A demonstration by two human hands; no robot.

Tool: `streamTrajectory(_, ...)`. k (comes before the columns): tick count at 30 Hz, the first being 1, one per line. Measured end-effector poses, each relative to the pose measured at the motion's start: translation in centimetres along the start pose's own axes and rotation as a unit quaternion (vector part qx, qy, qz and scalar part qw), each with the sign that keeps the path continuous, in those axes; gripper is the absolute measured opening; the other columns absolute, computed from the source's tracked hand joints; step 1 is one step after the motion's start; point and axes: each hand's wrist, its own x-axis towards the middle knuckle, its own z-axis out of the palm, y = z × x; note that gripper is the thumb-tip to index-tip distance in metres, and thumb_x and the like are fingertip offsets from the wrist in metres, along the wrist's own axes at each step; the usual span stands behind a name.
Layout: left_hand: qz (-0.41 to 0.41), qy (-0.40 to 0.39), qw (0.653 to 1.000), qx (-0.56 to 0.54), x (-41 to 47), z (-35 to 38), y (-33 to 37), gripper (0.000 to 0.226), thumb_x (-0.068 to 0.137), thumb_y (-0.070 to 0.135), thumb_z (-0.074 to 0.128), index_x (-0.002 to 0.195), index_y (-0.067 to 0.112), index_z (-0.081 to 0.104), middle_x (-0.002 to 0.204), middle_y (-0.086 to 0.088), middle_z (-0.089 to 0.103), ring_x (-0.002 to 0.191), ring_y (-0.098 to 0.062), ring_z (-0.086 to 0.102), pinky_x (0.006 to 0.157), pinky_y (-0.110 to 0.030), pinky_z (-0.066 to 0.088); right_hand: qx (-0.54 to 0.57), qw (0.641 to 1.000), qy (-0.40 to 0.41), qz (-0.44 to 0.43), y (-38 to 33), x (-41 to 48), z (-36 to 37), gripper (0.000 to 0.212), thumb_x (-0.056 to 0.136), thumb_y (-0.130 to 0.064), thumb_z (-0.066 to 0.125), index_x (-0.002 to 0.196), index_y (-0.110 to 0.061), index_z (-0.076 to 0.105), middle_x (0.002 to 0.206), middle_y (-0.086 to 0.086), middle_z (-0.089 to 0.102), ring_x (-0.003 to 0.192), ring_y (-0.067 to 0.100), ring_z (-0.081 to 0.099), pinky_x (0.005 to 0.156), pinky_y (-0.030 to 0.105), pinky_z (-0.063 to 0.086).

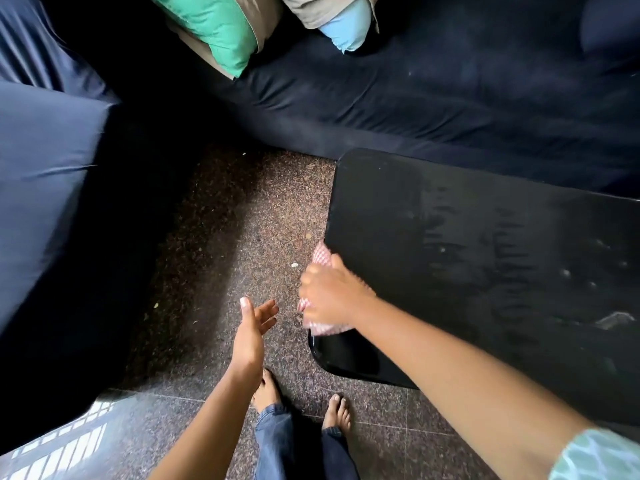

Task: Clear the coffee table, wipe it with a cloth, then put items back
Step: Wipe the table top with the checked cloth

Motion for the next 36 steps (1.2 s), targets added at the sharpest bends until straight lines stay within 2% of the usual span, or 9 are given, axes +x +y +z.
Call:
streamTrajectory(4,-0.002,-0.022,1.000,-0.005,0.1,0.3,0.3,0.077,0.096,0.057,0.004,0.135,0.010,0.051,0.127,-0.006,0.060,0.109,-0.020,0.056,0.101,-0.035,0.028,0.026,0.998,0.012,-0.061,-2.4,-2.8,2.5,0.035,0.086,-0.033,0.054,0.111,-0.011,0.065,0.110,0.002,0.058,0.113,0.021,0.043,0.101,0.056,0.025)
streamTrajectory(9,-0.008,-0.075,0.997,-0.002,-0.5,1.7,0.5,0.074,0.095,0.060,0.009,0.132,0.013,0.054,0.123,-0.005,0.063,0.111,-0.019,0.059,0.102,-0.034,0.037,0.029,0.991,0.024,-0.127,-2.0,-3.8,3.0,0.027,0.079,-0.028,0.063,0.098,-0.009,0.070,0.104,0.004,0.061,0.113,0.025,0.047,0.096,0.060,0.029)
streamTrajectory(12,-0.010,-0.087,0.996,-0.007,-1.0,2.6,0.6,0.070,0.097,0.057,0.011,0.124,0.013,0.058,0.115,-0.008,0.067,0.106,-0.021,0.063,0.096,-0.035,0.045,0.007,0.984,0.040,-0.174,-2.0,-4.6,3.9,0.022,0.073,-0.028,0.070,0.087,-0.011,0.072,0.092,0.003,0.062,0.106,0.025,0.051,0.093,0.064,0.034)
streamTrajectory(16,-0.016,-0.091,0.996,0.011,-1.2,3.4,0.8,0.067,0.097,0.056,0.011,0.112,0.017,0.064,0.104,-0.008,0.071,0.095,-0.022,0.065,0.079,-0.032,0.049,0.004,0.976,0.057,-0.210,-1.5,-6.1,4.9,0.020,0.069,-0.029,0.072,0.083,-0.015,0.071,0.091,-0.001,0.059,0.103,0.020,0.050,0.086,0.058,0.040)
streamTrajectory(21,0.011,-0.070,0.997,0.029,-1.3,3.9,1.0,0.067,0.099,0.053,0.010,0.101,0.021,0.068,0.100,-0.001,0.072,0.090,-0.019,0.065,0.078,-0.033,0.047,-0.043,0.971,0.040,-0.234,-1.1,-8.4,6.0,0.027,0.068,-0.032,0.070,0.093,-0.022,0.072,0.105,-0.010,0.059,0.107,0.014,0.044,0.082,0.051,0.042)
streamTrajectory(25,0.006,-0.066,0.997,0.035,-1.3,3.9,1.2,0.068,0.099,0.054,0.009,0.103,0.020,0.068,0.102,-0.002,0.071,0.090,-0.021,0.064,0.081,-0.035,0.045,-0.099,0.962,-0.001,-0.253,-0.8,-11.0,6.5,0.014,0.071,-0.028,0.063,0.082,-0.028,0.071,0.098,-0.015,0.058,0.106,0.010,0.047,0.080,0.045,0.048)
streamTrajectory(29,0.006,-0.063,0.997,0.040,-1.5,3.9,1.3,0.068,0.099,0.053,0.009,0.103,0.019,0.067,0.101,-0.002,0.070,0.087,-0.020,0.063,0.075,-0.032,0.043,-0.166,0.953,-0.076,-0.243,1.0,-15.0,7.4,0.019,0.074,-0.027,0.052,0.079,-0.029,0.070,0.091,-0.015,0.055,0.103,0.009,0.048,0.083,0.043,0.049)
streamTrajectory(33,0.004,-0.061,0.997,0.042,-1.6,4.1,1.5,0.069,0.100,0.053,0.009,0.101,0.018,0.069,0.099,-0.006,0.071,0.083,-0.021,0.062,0.073,-0.033,0.041,-0.105,0.964,-0.136,-0.204,3.9,-19.0,7.3,0.005,0.066,-0.027,0.065,0.066,-0.024,0.069,0.073,-0.012,0.047,0.086,0.011,0.044,0.073,0.039,0.043)
streamTrajectory(36,0.006,-0.049,0.997,0.053,-1.4,4.0,1.5,0.069,0.100,0.053,0.009,0.099,0.019,0.069,0.098,-0.007,0.070,0.083,-0.022,0.062,0.073,-0.033,0.041,-0.020,0.973,-0.184,-0.135,5.0,-19.8,6.3,0.020,0.071,-0.023,0.057,0.077,-0.009,0.071,0.078,-0.002,0.054,0.090,0.017,0.045,0.081,0.043,0.037)
